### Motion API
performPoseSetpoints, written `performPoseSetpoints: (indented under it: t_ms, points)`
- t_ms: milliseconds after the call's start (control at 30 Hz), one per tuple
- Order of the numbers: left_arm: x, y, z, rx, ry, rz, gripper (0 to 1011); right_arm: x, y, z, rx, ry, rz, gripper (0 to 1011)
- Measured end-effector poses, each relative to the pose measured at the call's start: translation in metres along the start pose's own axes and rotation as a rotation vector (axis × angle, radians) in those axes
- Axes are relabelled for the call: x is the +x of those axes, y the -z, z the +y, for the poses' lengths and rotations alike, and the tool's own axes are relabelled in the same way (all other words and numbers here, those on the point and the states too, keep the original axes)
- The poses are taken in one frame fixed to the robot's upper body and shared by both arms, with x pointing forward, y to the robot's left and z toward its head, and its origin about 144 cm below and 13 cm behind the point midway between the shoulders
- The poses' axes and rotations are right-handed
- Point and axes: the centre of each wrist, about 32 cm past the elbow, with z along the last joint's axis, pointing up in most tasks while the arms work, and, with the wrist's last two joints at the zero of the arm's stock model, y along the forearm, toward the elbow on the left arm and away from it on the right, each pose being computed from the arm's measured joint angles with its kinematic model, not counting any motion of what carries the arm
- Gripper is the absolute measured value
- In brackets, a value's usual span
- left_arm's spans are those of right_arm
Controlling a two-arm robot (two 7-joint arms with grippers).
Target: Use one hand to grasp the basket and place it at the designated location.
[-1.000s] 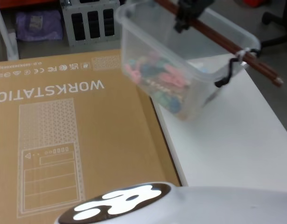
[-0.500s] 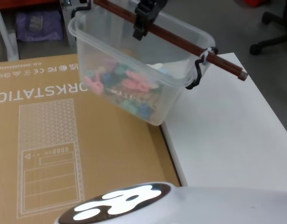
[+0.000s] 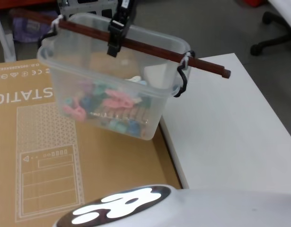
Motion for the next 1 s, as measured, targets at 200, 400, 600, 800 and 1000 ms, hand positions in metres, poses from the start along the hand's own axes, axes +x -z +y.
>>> performPoseSetpoints:
  t_ms: [200,400,600,800,1000]
  points:
    - [0.000,0.000,0.000,0.000,0.000,0.000,0,0.012,-0.014,0.006,-0.005,-0.020,-0.080,239]
    - [0.000,0.000,0.000,0.000,0.000,0.000,0,0.022,-0.029,0.010,-0.044,-0.038,-0.131,239]
    - [0.000,0.000,0.000,0.000,0.000,0.000,0,0.026,-0.037,0.014,-0.062,-0.050,-0.152,239]
    - [0.000,0.000,0.000,0.000,0.000,0.000,0,0.031,-0.044,0.018,-0.067,-0.063,-0.166,239]
    - [0.000,0.000,0.000,0.000,0.000,0.000,0,0.037,-0.051,0.025,-0.049,-0.074,-0.189,239]
